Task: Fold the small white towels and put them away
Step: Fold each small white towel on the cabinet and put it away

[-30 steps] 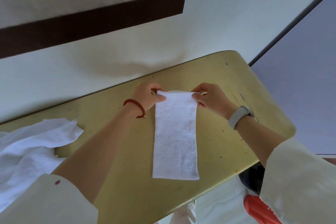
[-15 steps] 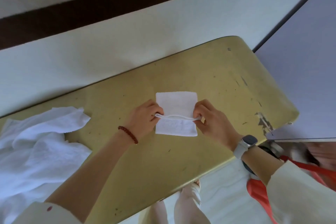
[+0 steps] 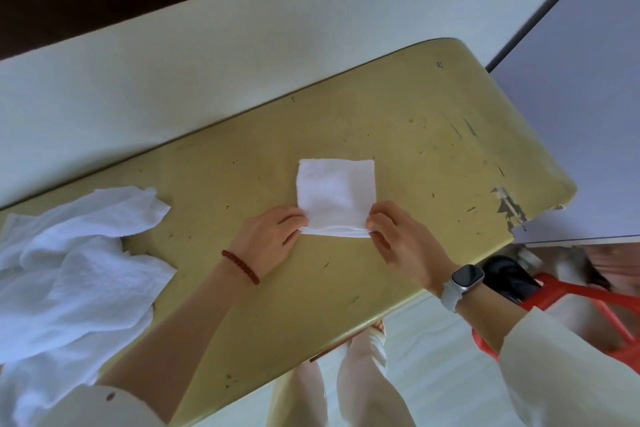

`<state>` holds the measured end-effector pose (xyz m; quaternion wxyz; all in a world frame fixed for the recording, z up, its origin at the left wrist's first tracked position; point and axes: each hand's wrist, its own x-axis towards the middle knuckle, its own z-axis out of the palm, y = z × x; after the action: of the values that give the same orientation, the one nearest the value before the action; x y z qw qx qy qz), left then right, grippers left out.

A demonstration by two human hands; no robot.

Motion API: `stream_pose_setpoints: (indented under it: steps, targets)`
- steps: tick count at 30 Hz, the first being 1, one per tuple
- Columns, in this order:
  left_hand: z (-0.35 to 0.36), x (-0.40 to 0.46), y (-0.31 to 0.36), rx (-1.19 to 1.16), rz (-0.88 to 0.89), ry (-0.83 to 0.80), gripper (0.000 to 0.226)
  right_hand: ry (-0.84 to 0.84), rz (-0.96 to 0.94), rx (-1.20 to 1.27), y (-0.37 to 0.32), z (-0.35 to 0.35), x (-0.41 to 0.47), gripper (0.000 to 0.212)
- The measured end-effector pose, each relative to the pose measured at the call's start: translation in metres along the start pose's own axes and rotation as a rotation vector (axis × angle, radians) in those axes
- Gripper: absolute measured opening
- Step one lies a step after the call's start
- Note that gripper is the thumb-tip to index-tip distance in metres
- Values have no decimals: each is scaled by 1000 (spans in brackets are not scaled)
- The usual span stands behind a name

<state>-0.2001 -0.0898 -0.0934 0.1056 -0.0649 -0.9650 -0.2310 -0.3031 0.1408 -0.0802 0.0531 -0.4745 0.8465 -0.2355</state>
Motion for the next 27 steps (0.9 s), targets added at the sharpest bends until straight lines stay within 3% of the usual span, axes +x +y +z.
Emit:
stream_pose_setpoints:
  steps: [11,15,23,27]
  targets:
    - [-2,24,1,-8,-35,260,10,217,43,102,-4,-2,9,15]
    - [-1,17,2,72,50,216,18,187,-9,-1,-3,-1,3,21]
    - [6,0,-3,82,80,80,7,144,-25,-56,-1,10,-4,21]
    - [3,-2,1,111,68,63,23,163,-62,-85,4,15,-9,17]
